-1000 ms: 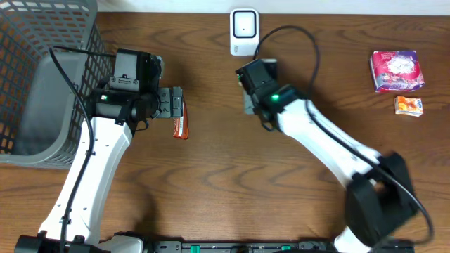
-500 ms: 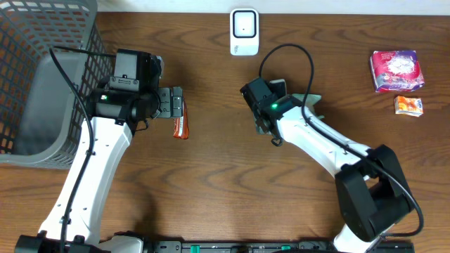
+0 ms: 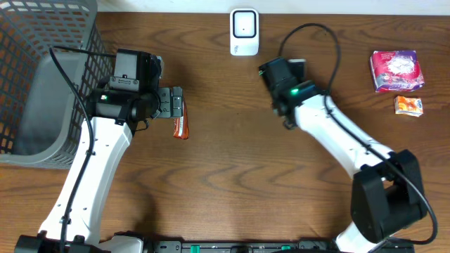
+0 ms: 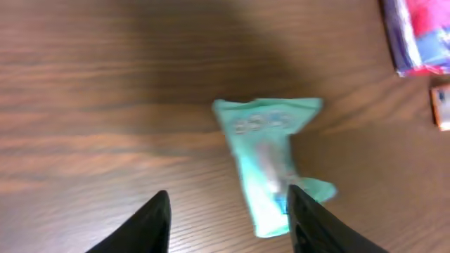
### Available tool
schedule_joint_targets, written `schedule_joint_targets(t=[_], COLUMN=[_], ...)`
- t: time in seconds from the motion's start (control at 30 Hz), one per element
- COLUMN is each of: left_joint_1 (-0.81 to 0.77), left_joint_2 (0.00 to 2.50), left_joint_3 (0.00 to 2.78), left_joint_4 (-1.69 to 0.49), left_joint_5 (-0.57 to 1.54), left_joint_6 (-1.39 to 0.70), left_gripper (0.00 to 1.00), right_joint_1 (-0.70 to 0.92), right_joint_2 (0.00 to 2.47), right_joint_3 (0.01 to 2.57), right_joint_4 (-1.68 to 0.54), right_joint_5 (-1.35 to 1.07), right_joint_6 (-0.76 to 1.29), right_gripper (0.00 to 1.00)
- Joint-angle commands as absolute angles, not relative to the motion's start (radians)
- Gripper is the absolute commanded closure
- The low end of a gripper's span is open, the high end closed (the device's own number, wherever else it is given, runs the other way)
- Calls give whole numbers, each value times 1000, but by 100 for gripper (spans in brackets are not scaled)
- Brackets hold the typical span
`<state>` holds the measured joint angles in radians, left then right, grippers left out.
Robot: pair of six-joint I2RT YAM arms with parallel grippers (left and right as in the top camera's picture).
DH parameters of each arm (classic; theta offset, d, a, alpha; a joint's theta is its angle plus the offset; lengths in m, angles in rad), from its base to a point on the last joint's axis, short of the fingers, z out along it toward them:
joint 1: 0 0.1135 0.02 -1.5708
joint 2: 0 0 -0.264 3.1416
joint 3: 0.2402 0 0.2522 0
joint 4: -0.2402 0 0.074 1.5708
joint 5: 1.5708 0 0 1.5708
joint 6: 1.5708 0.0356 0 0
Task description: Scan the item barcode
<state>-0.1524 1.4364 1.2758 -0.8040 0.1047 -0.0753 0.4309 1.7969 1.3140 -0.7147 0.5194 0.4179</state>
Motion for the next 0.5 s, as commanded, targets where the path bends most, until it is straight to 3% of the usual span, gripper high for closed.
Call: schedule_joint_targets(t=[0.0, 0.17, 0.3, 0.47], left_joint_1=[-152, -152, -152, -152], left_joint_2=[1440, 1440, 1440, 1440], left_joint_3=[1277, 1277, 1277, 1277], left_joint_4=[-804, -804, -804, -804], left_joint_5=[96, 96, 96, 96], left_joint_6=[-80, -80, -80, -80], left_gripper=[2, 2, 2, 2], right_joint_1=[364, 279, 239, 218], right_joint_2=[1781, 1789, 1793, 1806], right_joint_3=[1325, 1310, 1281, 1173], right_joint_4=[-738, -733, -719, -609], right_joint_5=[481, 356, 323, 323], right_joint_6=[417, 417, 418, 418], right_gripper=[57, 82, 89, 87])
